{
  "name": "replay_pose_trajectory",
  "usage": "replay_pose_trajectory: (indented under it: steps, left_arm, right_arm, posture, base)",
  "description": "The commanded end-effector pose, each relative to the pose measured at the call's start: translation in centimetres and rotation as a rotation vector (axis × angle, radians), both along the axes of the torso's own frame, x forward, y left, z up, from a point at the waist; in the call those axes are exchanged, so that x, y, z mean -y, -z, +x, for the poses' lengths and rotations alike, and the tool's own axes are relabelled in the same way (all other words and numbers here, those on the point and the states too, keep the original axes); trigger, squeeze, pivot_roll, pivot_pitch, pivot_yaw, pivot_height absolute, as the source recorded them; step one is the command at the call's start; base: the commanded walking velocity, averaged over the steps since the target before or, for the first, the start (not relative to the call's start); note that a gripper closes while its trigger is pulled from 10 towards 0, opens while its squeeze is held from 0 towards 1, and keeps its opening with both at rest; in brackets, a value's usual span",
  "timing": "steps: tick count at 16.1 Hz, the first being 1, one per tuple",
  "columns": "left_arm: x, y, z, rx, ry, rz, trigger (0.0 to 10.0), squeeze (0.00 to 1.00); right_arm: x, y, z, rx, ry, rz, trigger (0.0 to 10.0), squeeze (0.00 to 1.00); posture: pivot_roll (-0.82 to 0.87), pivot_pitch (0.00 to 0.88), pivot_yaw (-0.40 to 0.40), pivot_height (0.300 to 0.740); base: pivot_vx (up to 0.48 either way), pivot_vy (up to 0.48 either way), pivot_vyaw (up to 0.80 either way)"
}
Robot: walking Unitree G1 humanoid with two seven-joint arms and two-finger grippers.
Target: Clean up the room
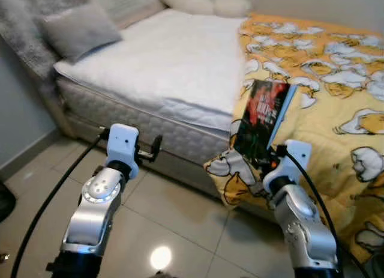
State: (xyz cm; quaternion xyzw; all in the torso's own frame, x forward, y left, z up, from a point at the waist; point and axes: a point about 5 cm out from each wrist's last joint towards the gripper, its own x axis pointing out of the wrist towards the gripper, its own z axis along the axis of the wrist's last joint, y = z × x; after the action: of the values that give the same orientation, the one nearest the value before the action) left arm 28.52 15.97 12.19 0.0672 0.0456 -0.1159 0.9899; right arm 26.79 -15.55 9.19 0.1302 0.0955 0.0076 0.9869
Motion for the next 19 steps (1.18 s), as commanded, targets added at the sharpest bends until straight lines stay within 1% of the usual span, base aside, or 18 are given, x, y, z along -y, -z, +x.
replay_pose_trajectory:
  steps: [1,8,10,12,17,19]
  left_arm:
    - [0.0,0.1,0.0,-0.013,-0.001,0.002,10.0,0.0]
    - [-0.2,0.1,0.0,-0.016,-0.007,0.0,10.0,0.0]
    - [-0.3,0.1,0.0,-0.015,-0.013,0.001,10.0,0.0]
    - [-0.7,0.1,-0.2,-0.019,-0.028,0.006,10.0,0.0]
    - [-1.0,0.1,-0.3,-0.02,-0.043,0.008,10.0,0.0]
    - [-1.1,0.0,-0.3,-0.019,-0.048,0.008,10.0,0.0]
  right_arm:
    - [0.0,-0.8,0.4,0.031,-0.007,-0.001,10.0,0.0]
    - [-0.1,-0.7,0.6,0.022,-0.022,-0.004,10.0,0.0]
    - [-0.5,-0.6,0.8,0.014,-0.064,-0.035,10.0,0.0]
    - [-1.3,-0.5,1.4,0.007,-0.109,-0.044,10.0,0.0]
    - [-2.0,-0.6,2.0,0.008,-0.13,-0.029,10.0,0.0]
    - [-2.4,-0.6,2.2,0.009,-0.153,-0.03,10.0,0.0]
  posture:
    - [-0.09,0.0,0.026,0.74]
    - [-0.09,0.0,0.024,0.74]
    - [-0.08,0.0,0.019,0.74]
    - [-0.07,0.0,0.013,0.74]
    - [-0.05,0.0,0.008,0.74]
    - [-0.05,0.0,0.006,0.74]
  base:
    - [0.345,0.0,0.0]
    - [0.343,0.0,0.0]
    - [0.345,0.0,0.0]
    - [0.343,0.0,0.8]
    - [0.343,0.0,0.8]
    - [0.345,0.0,0.48]
